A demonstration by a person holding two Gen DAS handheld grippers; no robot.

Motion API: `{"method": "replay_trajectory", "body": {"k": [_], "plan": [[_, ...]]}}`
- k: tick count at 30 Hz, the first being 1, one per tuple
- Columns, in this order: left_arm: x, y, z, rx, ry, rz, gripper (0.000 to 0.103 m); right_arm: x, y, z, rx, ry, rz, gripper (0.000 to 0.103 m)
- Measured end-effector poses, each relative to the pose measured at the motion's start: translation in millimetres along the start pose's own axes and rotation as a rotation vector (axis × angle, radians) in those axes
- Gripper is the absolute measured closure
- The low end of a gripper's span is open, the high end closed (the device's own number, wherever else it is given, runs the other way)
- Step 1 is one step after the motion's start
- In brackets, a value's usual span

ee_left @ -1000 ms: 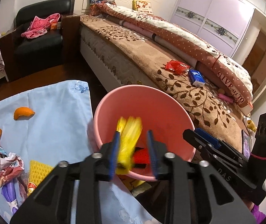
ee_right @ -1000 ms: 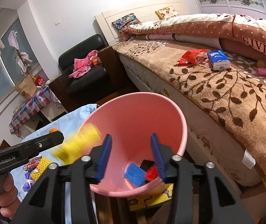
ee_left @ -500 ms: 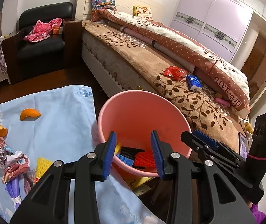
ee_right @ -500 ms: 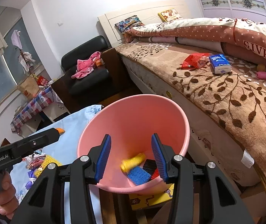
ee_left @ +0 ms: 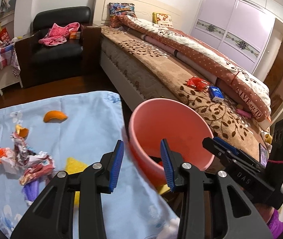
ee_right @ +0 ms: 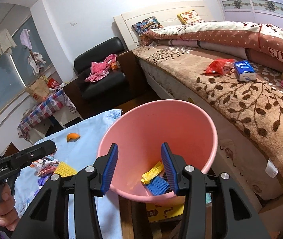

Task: Collect trash
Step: 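Move both open tools back over the table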

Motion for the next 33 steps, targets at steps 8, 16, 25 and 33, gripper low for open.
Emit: {"method": "replay_trajectory", "body": {"k": [8, 16, 25, 33], "plan": [[-8, -28, -18, 0.049, 0.022, -0.009, 0.065, 1, -13, 1, 0.053, 0.009, -0.023, 0.059], [-18, -56, -31, 0.094, 0.023, -0.036, 0.065, 1, -33, 5, 0.095, 0.0, -0.053, 0.059], [-25, -80, -43, 0.122, 0.023, -0.075, 0.065, -4, -60, 8, 0.135, -0.024, -0.109, 0.059], [-33, -100, -55, 0.134, 0.02, -0.098, 0.065, -9, -74, 14, 0.164, -0.054, -0.131, 0.059]]}}
Point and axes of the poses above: each gripper's, at about its wrist camera, not at the fingertips, and z roughly the way its jaws point, y to its right, x to its top, the point moved 2 cm from there along z, roughly the way its jaws point, and after that the axes turned 13 degrees about -z, right-handed, at the moved point
